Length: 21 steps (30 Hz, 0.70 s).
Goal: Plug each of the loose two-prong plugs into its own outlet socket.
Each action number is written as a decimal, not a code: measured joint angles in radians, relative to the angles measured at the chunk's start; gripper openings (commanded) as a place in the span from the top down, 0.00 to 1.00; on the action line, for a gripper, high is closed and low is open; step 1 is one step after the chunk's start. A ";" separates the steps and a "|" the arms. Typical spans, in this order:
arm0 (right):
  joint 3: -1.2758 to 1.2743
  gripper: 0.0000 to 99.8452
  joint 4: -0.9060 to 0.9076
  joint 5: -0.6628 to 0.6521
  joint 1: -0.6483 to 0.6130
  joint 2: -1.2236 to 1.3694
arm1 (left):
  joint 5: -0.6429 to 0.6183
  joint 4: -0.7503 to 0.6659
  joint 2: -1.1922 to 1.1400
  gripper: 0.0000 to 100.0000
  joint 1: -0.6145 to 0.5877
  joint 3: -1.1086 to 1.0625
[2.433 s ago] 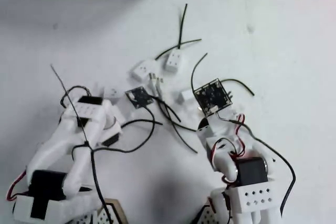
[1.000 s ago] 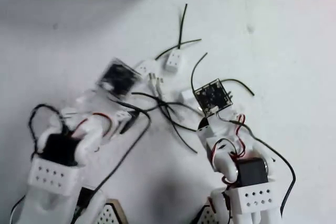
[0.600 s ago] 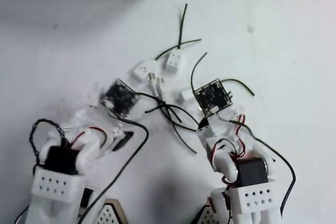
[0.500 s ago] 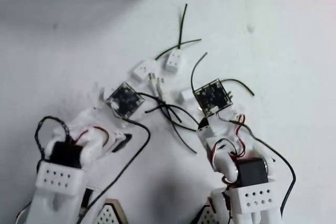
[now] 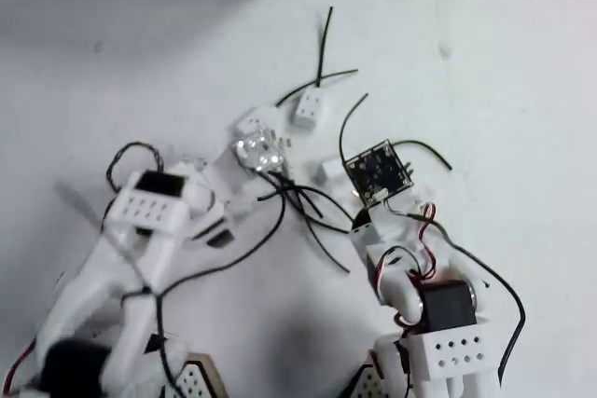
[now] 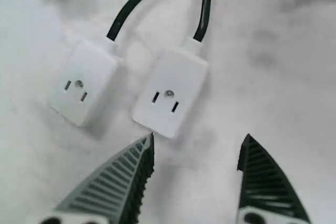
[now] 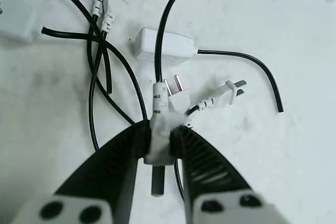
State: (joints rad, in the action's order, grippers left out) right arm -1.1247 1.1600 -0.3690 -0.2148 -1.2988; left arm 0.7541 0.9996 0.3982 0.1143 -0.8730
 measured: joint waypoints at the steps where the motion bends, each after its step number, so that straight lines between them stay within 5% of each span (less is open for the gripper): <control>1: 0.000 0.98 0.000 0.000 0.000 0.000 | 0.000 -0.015 -0.041 0.74 0.000 0.020; 13: 0.000 0.98 0.000 0.000 0.000 0.000 | 0.005 -0.055 -0.451 0.82 -0.006 0.311; 21: 0.000 0.98 0.000 0.000 0.000 0.000 | 0.005 -0.017 -0.542 0.98 -0.005 0.391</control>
State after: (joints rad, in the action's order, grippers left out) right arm -1.1247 1.1600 -0.3690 -0.2148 -1.2988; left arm 0.7587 0.9828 -0.1435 0.1097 -0.4818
